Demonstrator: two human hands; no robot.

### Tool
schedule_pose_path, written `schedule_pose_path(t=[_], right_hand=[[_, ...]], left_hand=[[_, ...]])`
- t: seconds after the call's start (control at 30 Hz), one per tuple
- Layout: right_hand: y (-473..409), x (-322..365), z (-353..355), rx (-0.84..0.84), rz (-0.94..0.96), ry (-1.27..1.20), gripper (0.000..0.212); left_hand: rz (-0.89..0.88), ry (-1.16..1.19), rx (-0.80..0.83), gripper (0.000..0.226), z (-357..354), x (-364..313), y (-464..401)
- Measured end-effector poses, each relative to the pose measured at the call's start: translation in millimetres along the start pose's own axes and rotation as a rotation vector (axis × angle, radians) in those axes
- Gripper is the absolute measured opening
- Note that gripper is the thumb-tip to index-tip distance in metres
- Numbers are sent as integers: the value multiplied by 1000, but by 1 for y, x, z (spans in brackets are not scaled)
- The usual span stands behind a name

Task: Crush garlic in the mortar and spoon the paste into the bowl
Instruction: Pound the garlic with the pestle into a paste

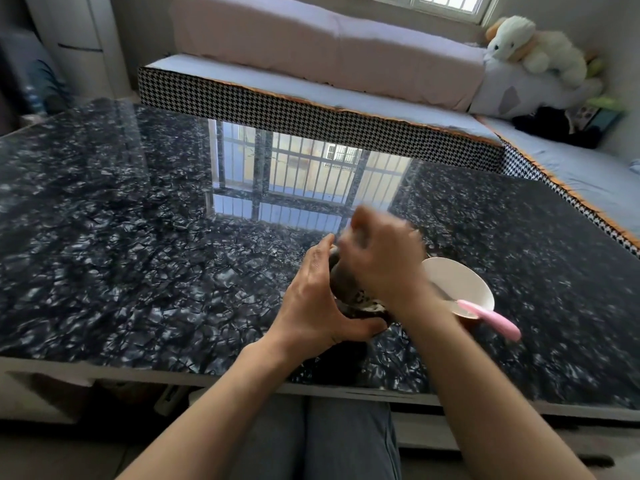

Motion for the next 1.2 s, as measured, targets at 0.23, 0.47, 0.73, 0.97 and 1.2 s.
schedule_pose_path(t=[0.23, 0.47, 0.73, 0.97, 1.2], right_hand=[[13, -7, 31, -147, -14, -63, 13], [36, 28, 3, -96, 91, -3, 14], [23, 16, 24, -64, 78, -24, 18], [-1, 9, 39, -60, 78, 3, 12], [26, 34, -3, 101, 257, 125, 21]], left_hand=[[-69, -30, -52, 123, 8, -5, 24], [-70, 53, -125, 118, 15, -6, 30], [-100, -23, -82, 121, 10, -10, 29], [-90, -46, -74, 128, 6, -8, 27], [-123, -49, -69, 125, 5, -10, 28]])
Point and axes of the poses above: each hand's wrist, its own y-axis away from the middle knuckle, its own z-axis out of the back of the hand, x = y × z, the point moved 9 cm from there along -y, towards the middle knuckle, and after that the axes turned 11 degrees about y, right-handed, at the moved point
